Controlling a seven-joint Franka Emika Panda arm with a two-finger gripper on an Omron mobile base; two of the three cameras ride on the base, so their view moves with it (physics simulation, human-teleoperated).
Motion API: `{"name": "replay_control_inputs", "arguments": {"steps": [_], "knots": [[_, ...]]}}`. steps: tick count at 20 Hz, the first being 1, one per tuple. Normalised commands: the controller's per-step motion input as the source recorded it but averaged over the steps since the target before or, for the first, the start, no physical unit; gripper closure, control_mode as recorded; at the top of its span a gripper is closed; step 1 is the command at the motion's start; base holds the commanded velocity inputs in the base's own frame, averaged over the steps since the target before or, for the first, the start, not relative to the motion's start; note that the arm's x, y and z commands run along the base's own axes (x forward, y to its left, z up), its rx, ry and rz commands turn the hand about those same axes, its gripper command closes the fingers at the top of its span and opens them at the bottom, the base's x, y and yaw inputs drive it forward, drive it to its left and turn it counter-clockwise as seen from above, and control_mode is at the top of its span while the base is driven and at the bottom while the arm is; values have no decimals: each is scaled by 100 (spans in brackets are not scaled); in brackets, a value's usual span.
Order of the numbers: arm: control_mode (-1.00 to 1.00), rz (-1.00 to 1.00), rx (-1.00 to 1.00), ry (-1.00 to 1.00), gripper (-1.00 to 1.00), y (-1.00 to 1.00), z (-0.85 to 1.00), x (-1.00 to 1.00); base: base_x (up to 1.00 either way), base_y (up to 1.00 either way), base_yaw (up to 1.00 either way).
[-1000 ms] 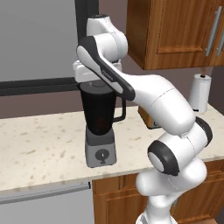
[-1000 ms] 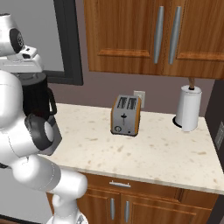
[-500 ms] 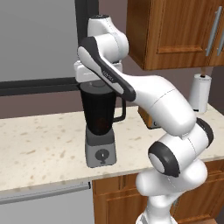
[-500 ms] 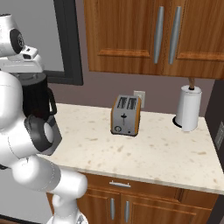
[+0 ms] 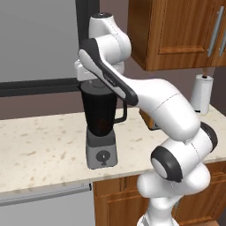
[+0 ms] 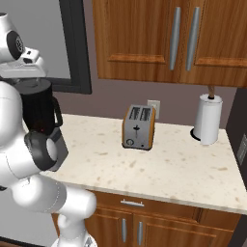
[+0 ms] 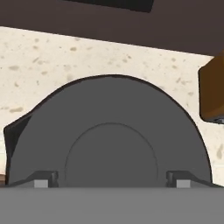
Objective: Open the blender lid, put the apple in the blender, close the lid, and start the blender.
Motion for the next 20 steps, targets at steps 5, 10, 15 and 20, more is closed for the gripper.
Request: {"name": "replay_control_inputs", "arguments": {"steps": [5,10,15,20], "knots": [[-100,0,0,-16,-100,0,38,-3,0,0,0],[-100,-3,-3,-25,-100,0,17,-54,0,0,0],[-100,-21,0,-30,-100,7,-33,-100,0,0,0],[-100,-25,0,-31,-100,6,-71,-100,0,0,0]]}}
